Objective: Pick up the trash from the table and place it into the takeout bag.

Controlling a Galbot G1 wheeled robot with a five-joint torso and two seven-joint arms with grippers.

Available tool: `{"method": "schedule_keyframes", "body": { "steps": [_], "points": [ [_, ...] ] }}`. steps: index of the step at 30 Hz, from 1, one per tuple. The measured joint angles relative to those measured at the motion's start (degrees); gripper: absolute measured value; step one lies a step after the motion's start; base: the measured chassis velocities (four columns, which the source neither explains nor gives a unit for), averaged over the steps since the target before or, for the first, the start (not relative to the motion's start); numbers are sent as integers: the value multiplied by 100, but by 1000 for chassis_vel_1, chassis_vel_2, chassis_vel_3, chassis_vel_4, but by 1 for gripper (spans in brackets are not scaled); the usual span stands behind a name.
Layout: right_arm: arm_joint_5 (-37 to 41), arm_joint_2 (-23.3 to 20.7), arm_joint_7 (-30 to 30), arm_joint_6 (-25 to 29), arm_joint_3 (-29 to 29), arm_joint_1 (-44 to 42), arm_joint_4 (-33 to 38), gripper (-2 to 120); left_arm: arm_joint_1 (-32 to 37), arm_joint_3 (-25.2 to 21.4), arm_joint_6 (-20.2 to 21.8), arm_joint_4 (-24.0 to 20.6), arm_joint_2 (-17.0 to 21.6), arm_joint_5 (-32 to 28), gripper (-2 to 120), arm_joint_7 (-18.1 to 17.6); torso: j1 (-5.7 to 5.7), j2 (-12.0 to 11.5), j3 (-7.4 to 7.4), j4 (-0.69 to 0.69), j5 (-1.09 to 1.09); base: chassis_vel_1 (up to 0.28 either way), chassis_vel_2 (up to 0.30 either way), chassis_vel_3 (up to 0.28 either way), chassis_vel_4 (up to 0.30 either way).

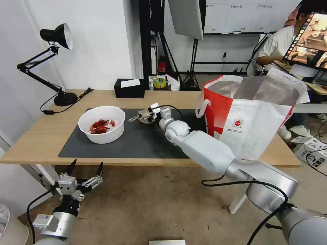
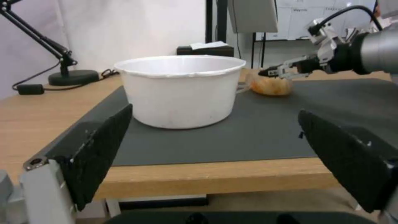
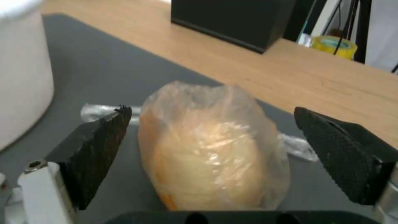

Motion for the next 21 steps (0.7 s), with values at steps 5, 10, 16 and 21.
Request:
{"method": "schedule_keyframes", "body": {
  "steps": [5, 10, 16, 21],
  "points": [
    [-137, 187, 25, -184, 33, 20, -264, 100, 24, -4, -33, 9, -17, 11, 100, 10, 0, 0, 0, 1, 0, 0, 0, 0, 0],
    [-210, 301, -34, -245, 59, 29, -482, 100, 31, -51, -38, -5, 3, -6, 100, 22, 0, 0, 0, 0, 0, 0, 0, 0, 0],
    [-281, 345, -156, -284, 62, 29, -641, 96, 31, -49, -42, 6, 18, -17, 100, 53, 0, 0, 0, 0, 0, 0, 0, 0, 0],
    [-299, 359, -191, -313, 88, -3, -698, 78, 21, -35, -44, 17, 44, -19, 100, 59, 0, 0, 0, 0, 0, 0, 0, 0, 0]
  ]
}}
